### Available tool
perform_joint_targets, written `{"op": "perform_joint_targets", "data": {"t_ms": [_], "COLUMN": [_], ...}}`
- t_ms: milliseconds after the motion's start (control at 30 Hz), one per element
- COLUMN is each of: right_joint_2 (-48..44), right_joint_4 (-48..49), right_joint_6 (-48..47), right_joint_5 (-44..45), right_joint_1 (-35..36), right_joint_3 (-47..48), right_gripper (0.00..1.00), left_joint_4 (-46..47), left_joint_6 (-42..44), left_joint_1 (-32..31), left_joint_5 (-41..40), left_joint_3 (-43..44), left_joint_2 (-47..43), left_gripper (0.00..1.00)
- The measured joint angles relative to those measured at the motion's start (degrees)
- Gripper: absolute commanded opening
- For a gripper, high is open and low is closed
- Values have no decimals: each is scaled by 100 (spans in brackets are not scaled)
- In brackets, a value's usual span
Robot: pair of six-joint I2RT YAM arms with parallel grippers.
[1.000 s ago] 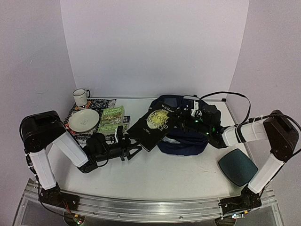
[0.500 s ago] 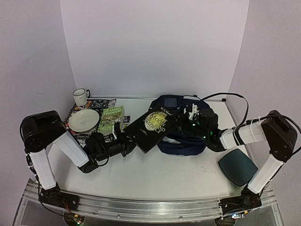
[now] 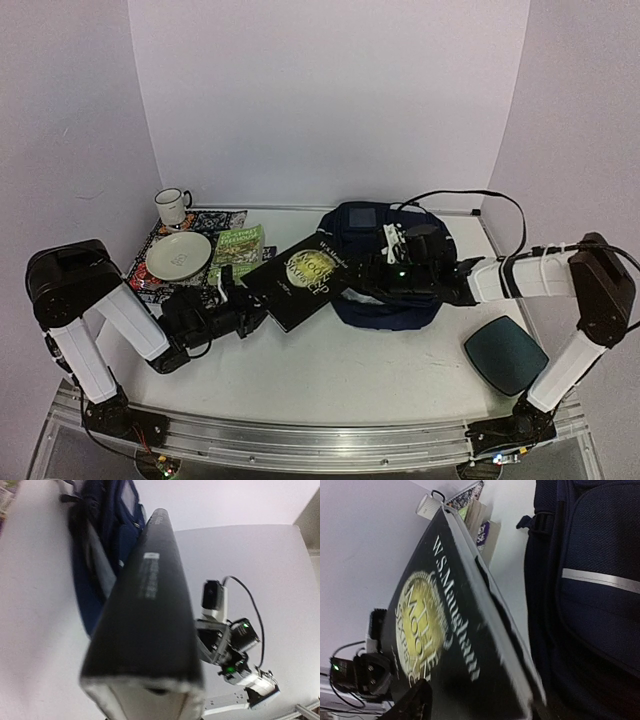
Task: Pack the student bag
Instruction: Pass from the right arm to the left, then pick up the largest pocket of the bag from the student bag.
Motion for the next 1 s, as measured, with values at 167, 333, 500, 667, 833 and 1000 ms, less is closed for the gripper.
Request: {"op": "perform_joint_targets", "data": {"t_ms": [167, 333, 500, 667, 833, 1000], "right_joint_2": [-527, -575, -186, 229, 575, 675], "right_joint_4": [-1819, -3240, -4212, -4726, -4904, -4957], "right_joint_6": [-1821, -3326, -4258, -4790, -5130, -5268], "right_joint_5": [374, 712, 1127, 1574, 2020, 2364], "right_joint_1": [0, 0, 90, 233, 305, 323], "right_joint_3": [680, 1338, 1592, 1654, 1830, 1963], "right_gripper": [75, 69, 61, 51, 40, 39], "left_joint_4": [-646, -917, -1004, -1002, -1000, -1002], "left_joint_6": [88, 111, 126, 168, 258, 261], "left_joint_1": [425, 660, 719, 732, 741, 741], "left_joint_5": [-243, -237, -133, 2, 151, 350], "left_joint_3": [-300, -439, -467, -513, -513, -513], "left_joint_2": [-113, -420, -629, -923, -1064, -1069], "left_gripper": [0, 0, 0, 0, 0, 0]}}
